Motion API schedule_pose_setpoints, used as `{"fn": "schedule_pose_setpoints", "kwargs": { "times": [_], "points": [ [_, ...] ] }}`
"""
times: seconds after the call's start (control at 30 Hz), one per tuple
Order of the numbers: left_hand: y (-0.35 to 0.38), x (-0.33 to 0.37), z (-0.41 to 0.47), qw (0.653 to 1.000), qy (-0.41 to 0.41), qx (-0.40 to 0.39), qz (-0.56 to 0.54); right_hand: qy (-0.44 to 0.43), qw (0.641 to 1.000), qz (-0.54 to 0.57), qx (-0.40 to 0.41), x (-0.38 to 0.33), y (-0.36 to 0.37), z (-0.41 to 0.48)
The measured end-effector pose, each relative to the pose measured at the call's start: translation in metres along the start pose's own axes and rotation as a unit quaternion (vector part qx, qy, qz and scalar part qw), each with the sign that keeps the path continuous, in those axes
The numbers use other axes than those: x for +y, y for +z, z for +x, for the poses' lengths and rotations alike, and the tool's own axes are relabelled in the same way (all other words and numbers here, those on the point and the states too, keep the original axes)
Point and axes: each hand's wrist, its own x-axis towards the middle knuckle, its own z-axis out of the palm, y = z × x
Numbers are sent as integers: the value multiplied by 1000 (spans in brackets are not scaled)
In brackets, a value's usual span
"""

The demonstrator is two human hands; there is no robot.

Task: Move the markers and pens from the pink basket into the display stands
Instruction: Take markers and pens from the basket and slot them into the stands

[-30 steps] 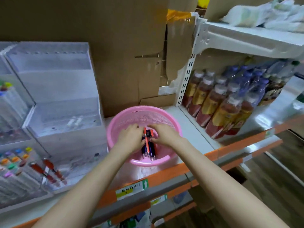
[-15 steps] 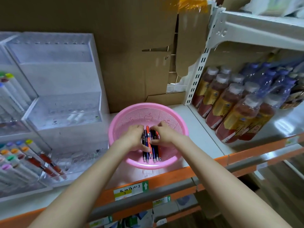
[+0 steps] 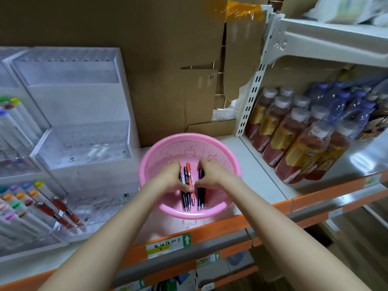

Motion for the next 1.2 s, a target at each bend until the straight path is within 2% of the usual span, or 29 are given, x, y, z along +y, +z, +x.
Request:
{"fn": "schedule_pose_setpoints", "kwargs": {
  "times": [0.1,0.2,0.4,0.57,0.67,0.8,0.9,1.2],
  "points": [
    [-4,3,-1,996,-2,43,-76,8,999,23,23,-1,-2,0],
    [-5,5,-4,986,2,52,-156,1,996,77,40,1,-2,1],
    [-10,5,-8,968,92,129,-196,-33,977,201,69,0,-10,-2],
    [-17,13,-22,936,164,189,-246,-73,939,316,116,-9,-16,-14],
    [-27,18,-36,921,206,228,-240,-109,917,356,146,-25,-26,-28],
    [-49,16,-60,903,239,283,-218,-158,896,368,190,-54,-38,-47],
    [-67,10,-84,888,247,299,-245,-184,887,367,212,-80,-39,-60],
    [-117,-33,-163,870,241,370,-217,-240,875,351,232,-165,-19,-96]
  ]
}}
